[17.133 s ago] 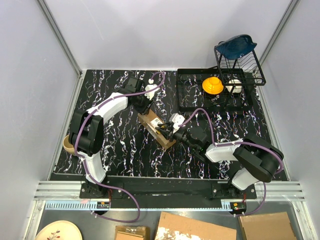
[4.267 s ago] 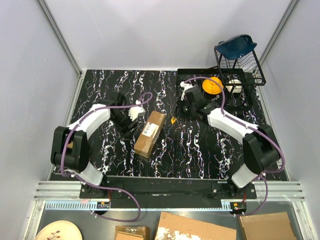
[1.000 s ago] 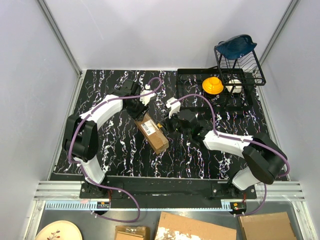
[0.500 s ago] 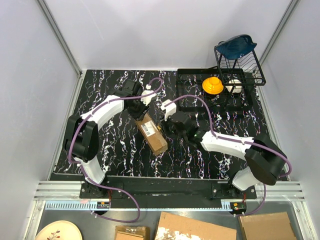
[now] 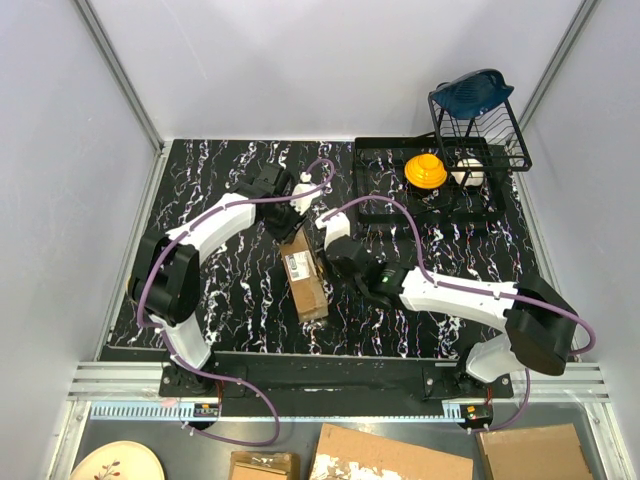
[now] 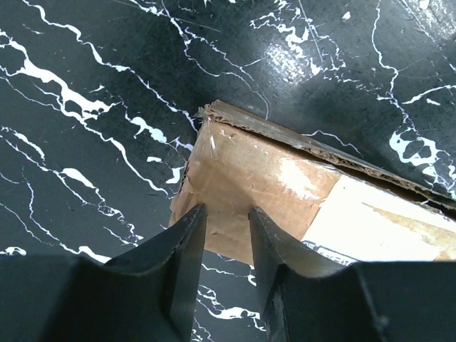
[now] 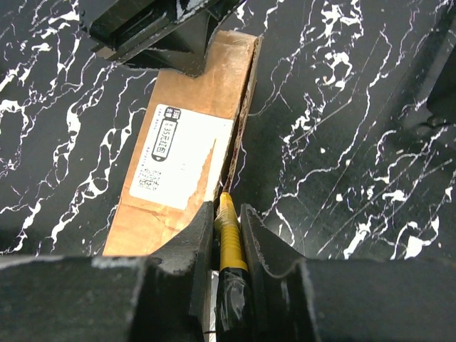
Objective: Unpack the express box
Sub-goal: Cut the express box at the center of the board.
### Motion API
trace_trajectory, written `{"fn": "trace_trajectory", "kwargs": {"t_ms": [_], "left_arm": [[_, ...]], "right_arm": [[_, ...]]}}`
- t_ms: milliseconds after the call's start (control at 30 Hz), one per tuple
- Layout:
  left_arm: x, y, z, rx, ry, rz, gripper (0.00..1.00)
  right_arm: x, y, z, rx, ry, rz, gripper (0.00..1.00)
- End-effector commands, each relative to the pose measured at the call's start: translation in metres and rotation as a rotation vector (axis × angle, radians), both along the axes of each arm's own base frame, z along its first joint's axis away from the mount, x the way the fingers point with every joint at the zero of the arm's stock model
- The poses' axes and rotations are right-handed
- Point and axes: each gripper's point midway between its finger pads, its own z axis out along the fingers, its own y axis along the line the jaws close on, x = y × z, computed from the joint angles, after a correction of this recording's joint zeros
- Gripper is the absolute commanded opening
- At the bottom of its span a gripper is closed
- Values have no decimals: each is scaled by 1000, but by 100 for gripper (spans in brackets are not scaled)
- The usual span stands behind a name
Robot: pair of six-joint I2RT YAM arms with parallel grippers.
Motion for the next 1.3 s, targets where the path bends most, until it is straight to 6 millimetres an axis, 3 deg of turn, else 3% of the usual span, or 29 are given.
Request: {"fn": "trace_trajectory", "kwargs": {"t_ms": [0,200,367,800,1267], "left_arm": [[-19,28,-51,163,110,45,36],[-20,25,-59,172,118,48,31],[-20,25,-62,178,124,54,28],[-17,27,-61,192,114,76,24],[4,53,-62,261,76,143,21]], "right_arm": [[-19,-13,-4,-96,71,-62,0],[-20,11,22,-18,76,-57,0],[-26,29,25,15,97,-23,0],[-44,33,15,-12,152,-15,0],[-62,33,19,-29,161,8,0]]}}
